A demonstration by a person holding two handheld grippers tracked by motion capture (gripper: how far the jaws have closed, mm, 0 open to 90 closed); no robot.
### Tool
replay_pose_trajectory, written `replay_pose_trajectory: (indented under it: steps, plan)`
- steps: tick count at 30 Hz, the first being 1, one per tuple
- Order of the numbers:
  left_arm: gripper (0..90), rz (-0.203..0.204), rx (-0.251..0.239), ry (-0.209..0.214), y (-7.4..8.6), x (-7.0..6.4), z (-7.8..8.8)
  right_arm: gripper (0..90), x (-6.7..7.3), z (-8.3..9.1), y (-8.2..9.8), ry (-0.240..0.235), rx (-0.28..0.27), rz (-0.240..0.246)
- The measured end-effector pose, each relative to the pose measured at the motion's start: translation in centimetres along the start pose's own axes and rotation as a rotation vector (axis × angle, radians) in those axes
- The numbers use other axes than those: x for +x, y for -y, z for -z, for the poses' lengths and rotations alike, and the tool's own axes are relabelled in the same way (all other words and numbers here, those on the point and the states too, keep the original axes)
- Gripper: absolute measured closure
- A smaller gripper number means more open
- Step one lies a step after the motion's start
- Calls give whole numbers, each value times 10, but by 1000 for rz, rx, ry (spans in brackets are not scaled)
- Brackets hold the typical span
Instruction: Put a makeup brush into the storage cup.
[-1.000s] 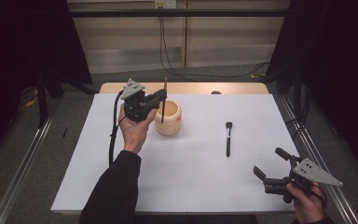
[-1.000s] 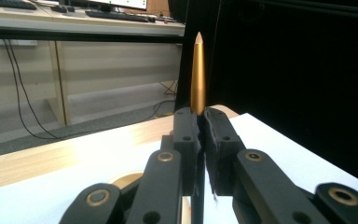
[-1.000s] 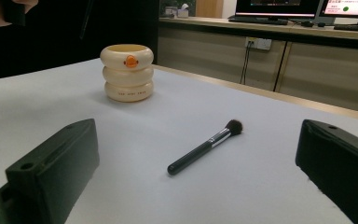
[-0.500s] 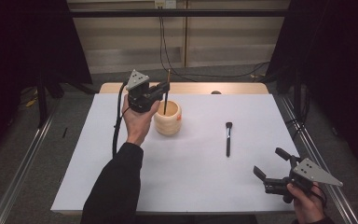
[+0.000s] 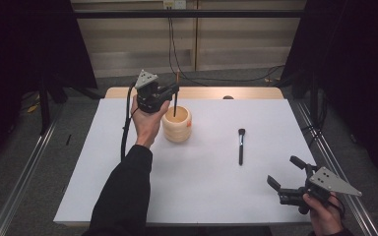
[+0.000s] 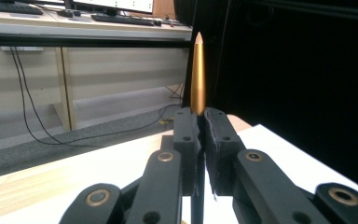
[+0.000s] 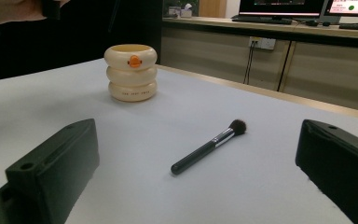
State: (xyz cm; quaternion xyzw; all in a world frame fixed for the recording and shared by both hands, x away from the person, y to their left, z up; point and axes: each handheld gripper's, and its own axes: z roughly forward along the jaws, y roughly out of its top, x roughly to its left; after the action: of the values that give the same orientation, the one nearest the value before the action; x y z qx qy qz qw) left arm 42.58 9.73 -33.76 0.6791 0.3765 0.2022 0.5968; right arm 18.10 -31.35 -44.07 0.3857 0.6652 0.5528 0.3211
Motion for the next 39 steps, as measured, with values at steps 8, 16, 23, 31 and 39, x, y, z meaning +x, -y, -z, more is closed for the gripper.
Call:
replay_pose_trajectory:
  steps: [8,16,23,31,39]
  plan:
    - [841,-15,14,1,10,1,-13,0,0,0,0,5,-4,-2]
    - [840,-25,27,-3,16,7,-20,0,0,1,0,2,-1,1]
    - [840,-19,31,-10,22,4,-20,0,-1,0,1,3,8,-5]
    - [840,17,29,-9,33,9,-20,0,-1,0,1,4,3,-3]
    - [839,27,37,-18,43,12,-20,0,0,-1,1,1,4,-1]
